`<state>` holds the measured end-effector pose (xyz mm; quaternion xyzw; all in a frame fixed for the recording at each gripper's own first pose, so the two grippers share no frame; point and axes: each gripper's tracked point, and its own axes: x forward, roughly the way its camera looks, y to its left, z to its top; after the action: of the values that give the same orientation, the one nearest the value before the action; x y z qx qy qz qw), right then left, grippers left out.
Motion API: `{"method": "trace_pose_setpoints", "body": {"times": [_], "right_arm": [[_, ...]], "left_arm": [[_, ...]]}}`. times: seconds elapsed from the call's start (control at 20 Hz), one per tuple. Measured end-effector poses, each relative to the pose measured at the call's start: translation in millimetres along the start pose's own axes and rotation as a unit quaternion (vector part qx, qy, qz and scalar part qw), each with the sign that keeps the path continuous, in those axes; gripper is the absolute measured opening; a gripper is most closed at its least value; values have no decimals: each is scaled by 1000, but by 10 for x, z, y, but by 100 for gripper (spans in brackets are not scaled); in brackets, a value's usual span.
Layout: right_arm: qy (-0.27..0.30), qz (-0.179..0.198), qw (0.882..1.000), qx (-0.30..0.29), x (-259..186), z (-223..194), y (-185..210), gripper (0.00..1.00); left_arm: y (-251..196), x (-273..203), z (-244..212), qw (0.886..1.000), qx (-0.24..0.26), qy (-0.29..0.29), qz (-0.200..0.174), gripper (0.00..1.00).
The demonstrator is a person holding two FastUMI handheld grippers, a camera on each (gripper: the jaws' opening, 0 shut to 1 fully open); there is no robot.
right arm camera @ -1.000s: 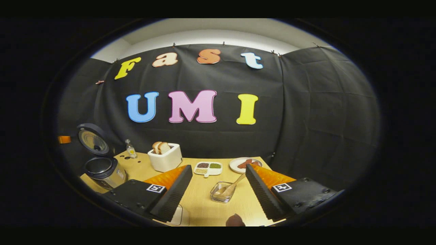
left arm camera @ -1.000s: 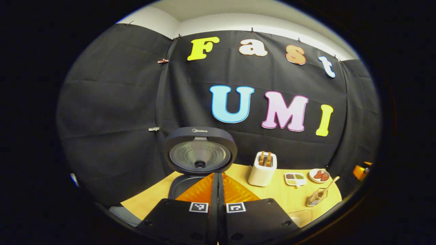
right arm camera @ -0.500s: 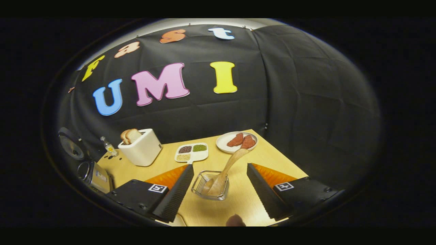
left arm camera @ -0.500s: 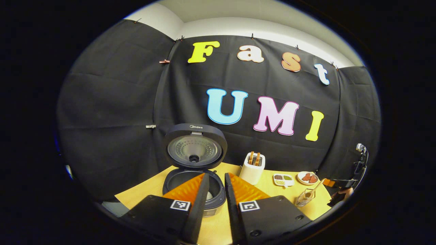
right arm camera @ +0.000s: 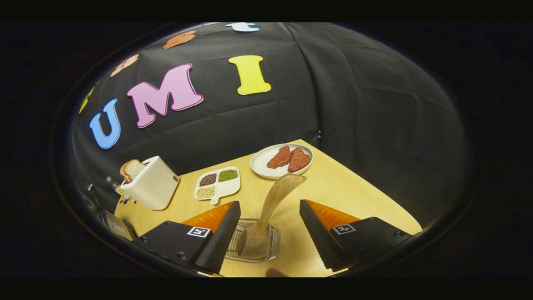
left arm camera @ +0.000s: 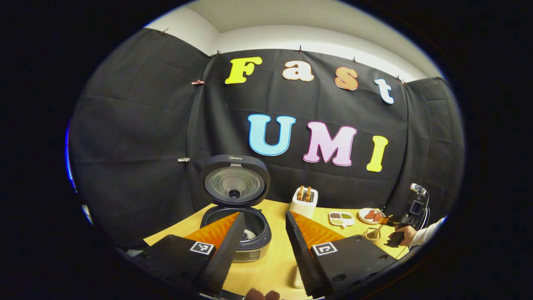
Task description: Close the left gripper, press the button to open the rice cooker; take a wooden spoon from the chopstick holder with the right hand, scoop a spoonful of rice and pour it into the rice cooker, then put the wooden spoon back into the chopstick holder.
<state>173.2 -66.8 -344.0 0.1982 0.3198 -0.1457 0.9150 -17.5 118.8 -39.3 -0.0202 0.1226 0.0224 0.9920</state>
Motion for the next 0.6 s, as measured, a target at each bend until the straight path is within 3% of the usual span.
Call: {"method": "trace_pose_setpoints", "body": {"times": [0.15, 0.2, 0.25, 0.3, 0.4, 0.45, 0.6], "right_arm": [[2, -3, 1000, 12, 127, 16, -3, 81], [-2, -13, 1000, 15, 143, 42, -56, 65], [-5, -21, 1000, 17, 161, 66, -92, 58], [-1, -24, 999, 22, 180, 59, -91, 46], [9, -18, 999, 26, 207, 6, -43, 38], [11, -19, 999, 31, 212, 14, -36, 29], [31, -3, 997, 68, 250, 8, 52, 19]], "left_arm": [[-87, -20, -44, 1000, 5, 9, -6, 71], [-103, -22, -72, 1000, 4, 15, -5, 71], [-95, -25, -108, 1000, 2, 20, -4, 71], [-94, -24, -120, 1000, 0, 26, -2, 71], [-82, -22, -129, 1000, -2, 29, 0, 71], [-79, -23, -134, 1000, 2, 29, 1, 71], [-93, -44, -150, 999, 13, 33, 0, 71]]}}
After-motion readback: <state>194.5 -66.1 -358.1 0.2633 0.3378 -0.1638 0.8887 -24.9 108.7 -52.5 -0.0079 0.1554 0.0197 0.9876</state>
